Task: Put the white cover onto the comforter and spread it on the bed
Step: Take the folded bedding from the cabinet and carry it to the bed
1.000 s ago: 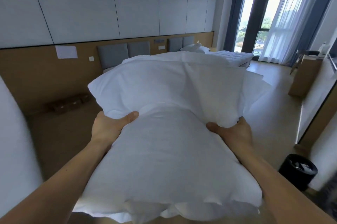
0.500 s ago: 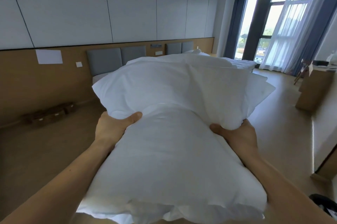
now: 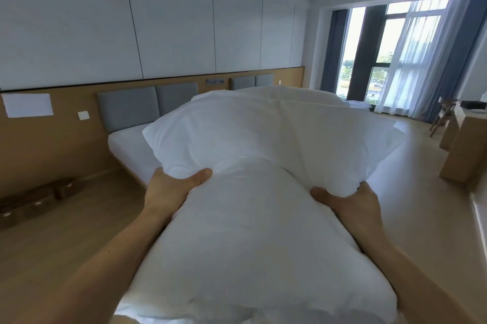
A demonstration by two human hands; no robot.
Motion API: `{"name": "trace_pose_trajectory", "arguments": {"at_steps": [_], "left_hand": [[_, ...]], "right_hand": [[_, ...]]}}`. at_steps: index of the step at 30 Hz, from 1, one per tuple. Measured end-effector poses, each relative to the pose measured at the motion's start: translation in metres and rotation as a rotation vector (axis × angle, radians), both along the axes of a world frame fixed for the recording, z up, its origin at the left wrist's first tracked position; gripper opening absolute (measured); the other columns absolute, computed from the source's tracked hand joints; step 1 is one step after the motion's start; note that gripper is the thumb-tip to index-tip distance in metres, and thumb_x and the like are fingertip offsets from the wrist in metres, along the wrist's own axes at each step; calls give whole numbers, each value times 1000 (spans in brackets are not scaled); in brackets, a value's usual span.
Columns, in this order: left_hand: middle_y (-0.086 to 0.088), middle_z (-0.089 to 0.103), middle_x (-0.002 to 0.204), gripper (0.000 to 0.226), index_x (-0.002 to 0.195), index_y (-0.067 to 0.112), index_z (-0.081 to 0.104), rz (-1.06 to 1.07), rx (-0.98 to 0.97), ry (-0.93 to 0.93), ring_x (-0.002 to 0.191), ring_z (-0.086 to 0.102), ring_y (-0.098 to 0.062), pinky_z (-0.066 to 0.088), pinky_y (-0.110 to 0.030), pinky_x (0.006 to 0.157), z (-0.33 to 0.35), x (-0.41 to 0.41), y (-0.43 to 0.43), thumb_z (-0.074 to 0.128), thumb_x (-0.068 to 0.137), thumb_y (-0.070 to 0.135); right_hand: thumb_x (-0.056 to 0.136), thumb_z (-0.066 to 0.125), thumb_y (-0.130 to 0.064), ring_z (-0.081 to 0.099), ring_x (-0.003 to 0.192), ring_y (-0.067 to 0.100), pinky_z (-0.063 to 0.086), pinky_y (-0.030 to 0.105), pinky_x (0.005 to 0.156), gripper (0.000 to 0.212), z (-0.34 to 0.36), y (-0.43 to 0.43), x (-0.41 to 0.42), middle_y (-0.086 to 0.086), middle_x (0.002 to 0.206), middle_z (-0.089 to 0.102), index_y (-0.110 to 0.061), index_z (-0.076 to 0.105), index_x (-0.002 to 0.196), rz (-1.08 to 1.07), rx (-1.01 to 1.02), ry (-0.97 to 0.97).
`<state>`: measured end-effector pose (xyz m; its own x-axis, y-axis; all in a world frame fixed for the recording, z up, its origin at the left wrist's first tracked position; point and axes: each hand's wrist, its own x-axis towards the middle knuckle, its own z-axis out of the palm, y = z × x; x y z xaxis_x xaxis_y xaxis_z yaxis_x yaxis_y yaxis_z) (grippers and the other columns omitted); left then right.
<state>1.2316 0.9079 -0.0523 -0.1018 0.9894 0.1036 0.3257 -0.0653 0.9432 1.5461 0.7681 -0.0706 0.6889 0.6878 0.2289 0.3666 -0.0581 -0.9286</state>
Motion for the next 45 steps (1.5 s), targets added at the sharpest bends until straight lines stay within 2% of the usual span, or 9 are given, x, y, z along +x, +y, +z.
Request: {"name": "trace_pose_trajectory", "arguments": {"at_steps": [6, 12, 15, 19, 23, 30, 33, 42, 45], "left_hand": [[1, 67, 101, 108, 114, 16, 57, 72, -45, -27, 90, 65, -23, 57, -46, 82, -2, 96, 112, 81, 32, 82], [0, 66, 100, 96, 114, 13, 55, 134, -41, -9, 88, 64, -22, 57, -44, 81, -7, 163, 226, 86, 45, 72], [1, 66, 98, 92, 113, 13, 56, 136, -17, -8, 85, 63, -19, 54, -37, 70, -13, 191, 293, 84, 48, 72], [3, 66, 99, 91, 116, 14, 58, 128, -13, -30, 83, 62, -14, 46, -28, 60, -20, 229, 383, 84, 49, 71], [2, 67, 98, 95, 111, 16, 59, 137, -37, -7, 85, 65, -18, 53, -35, 65, -13, 268, 463, 83, 42, 77], [0, 68, 100, 105, 111, 15, 57, 187, -44, 38, 88, 66, -23, 58, -44, 76, -14, 365, 586, 80, 35, 82], [0, 66, 100, 98, 112, 14, 55, 235, -38, 20, 87, 64, -21, 56, -41, 74, -22, 418, 630, 84, 42, 76], [4, 60, 91, 85, 110, 11, 53, 379, -74, -1, 78, 58, -13, 46, -31, 61, -29, 547, 753, 85, 54, 65], [3, 62, 92, 87, 109, 11, 54, 407, -91, 10, 79, 59, -15, 47, -32, 61, -38, 574, 800, 85, 51, 68]], "right_hand": [[56, 94, -44, 58, 96, 21, 49, 40, 89, 83, 13, 128, 107, -9, 99, 57, -16, 54, 122, 39, -26, -37], [41, 92, -57, 63, 101, 24, 51, 44, 92, 92, 12, 260, 179, -4, 108, 66, -19, 58, 117, 72, -44, -24], [48, 95, -49, 63, 104, 25, 51, 41, 91, 87, 7, 333, 207, 1, 113, 67, -17, 57, 119, 99, -43, -21], [32, 85, -63, 62, 101, 23, 50, 37, 88, 103, 2, 426, 244, 0, 115, 65, -17, 57, 120, 114, -33, -16], [27, 81, -67, 63, 101, 21, 50, 38, 89, 101, 4, 511, 285, 3, 120, 62, -22, 56, 114, 126, -26, 15], [36, 88, -61, 63, 103, 22, 52, 44, 95, 95, -7, 649, 387, -14, 94, 61, -20, 58, 116, 154, -34, 25], [48, 94, -45, 63, 104, 23, 51, 45, 96, 82, -14, 705, 442, -8, 102, 63, -19, 57, 117, 211, -19, 42], [36, 90, -59, 64, 99, 22, 52, 46, 93, 91, -12, 872, 575, -6, 103, 67, -20, 60, 113, 327, -94, 26], [46, 94, -50, 63, 102, 24, 51, 47, 94, 82, -19, 931, 603, -3, 105, 67, -18, 59, 113, 348, -124, 20]]}}
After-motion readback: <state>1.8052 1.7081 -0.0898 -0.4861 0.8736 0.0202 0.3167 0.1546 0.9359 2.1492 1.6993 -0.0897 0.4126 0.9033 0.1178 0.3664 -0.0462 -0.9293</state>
